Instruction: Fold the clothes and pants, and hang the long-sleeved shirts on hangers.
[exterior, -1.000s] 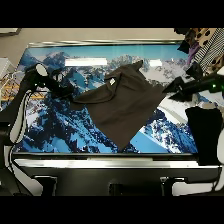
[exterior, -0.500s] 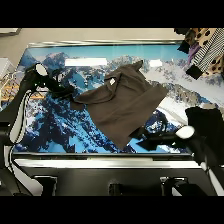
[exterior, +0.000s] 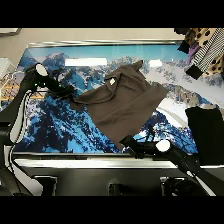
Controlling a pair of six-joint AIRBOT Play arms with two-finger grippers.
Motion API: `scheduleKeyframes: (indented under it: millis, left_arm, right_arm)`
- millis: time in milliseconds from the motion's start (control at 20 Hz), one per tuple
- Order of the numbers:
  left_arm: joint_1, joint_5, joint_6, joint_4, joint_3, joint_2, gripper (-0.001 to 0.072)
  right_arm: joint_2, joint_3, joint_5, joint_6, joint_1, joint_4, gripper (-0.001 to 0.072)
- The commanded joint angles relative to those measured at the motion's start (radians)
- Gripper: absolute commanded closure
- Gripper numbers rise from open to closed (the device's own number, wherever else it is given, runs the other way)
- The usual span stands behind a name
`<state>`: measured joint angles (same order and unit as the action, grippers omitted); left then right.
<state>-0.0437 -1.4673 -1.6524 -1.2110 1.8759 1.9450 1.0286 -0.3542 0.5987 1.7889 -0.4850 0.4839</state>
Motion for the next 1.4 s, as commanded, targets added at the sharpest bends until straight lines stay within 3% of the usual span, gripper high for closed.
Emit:
scheduleKeyframes:
  millis: [0,200,250,300,350,450,550,750,950,1150,1350]
  left_arm:
    - [0.001,0.001,0.003,-0.001,0.000,0.002,0.0693]
    - [0.001,0.001,0.003,-0.001,0.000,0.003,0.0693]
    - [0.001,0.001,0.003,-0.001,0.000,0.004,0.0693]
    - [0.001,0.001,0.003,-0.001,0.000,0.004,0.0693]
    - [0.001,0.001,0.003,-0.001,0.000,0.004,0.0693]
    - [0.001,0.001,0.003,-0.001,0.000,0.004,0.0694]
    - [0.001,0.001,0.003,-0.001,0.000,0.004,0.0693]
    - [0.014,0.001,0.003,0.000,0.023,-0.013,0.0694]
    - [0.070,0.003,0.003,0.016,0.163,-0.095,0.0694]
    - [0.150,0.135,0.002,0.085,0.222,-0.320,0.0694]
    - [0.200,0.280,0.004,0.103,0.222,-0.614,0.0694]
  right_arm:
    - [0.021,0.003,-0.105,-0.013,-0.019,-0.042,0.0052]
    - [0.064,0.003,-0.119,-0.045,-0.019,-0.104,0.0059]
    - [0.075,0.003,-0.119,-0.084,-0.019,-0.141,0.0092]
    - [0.082,0.003,-0.119,-0.112,-0.019,-0.166,0.0172]
    - [0.086,0.003,-0.119,-0.132,-0.019,-0.185,0.0208]
    - [0.088,0.003,-0.118,-0.160,-0.019,-0.196,0.0420]
    - [0.088,0.001,-0.108,-0.198,-0.019,-0.202,0.0679]
    - [0.038,-0.060,-0.088,-0.269,-0.016,-0.217,0.0683]
    - [-0.087,-0.240,0.001,-0.275,0.153,-0.089,0.0683]
    - [-0.177,-0.578,0.204,-0.287,0.375,0.082,0.0683]
    - [-0.208,-1.025,0.414,-0.302,0.445,0.242,0.0683]
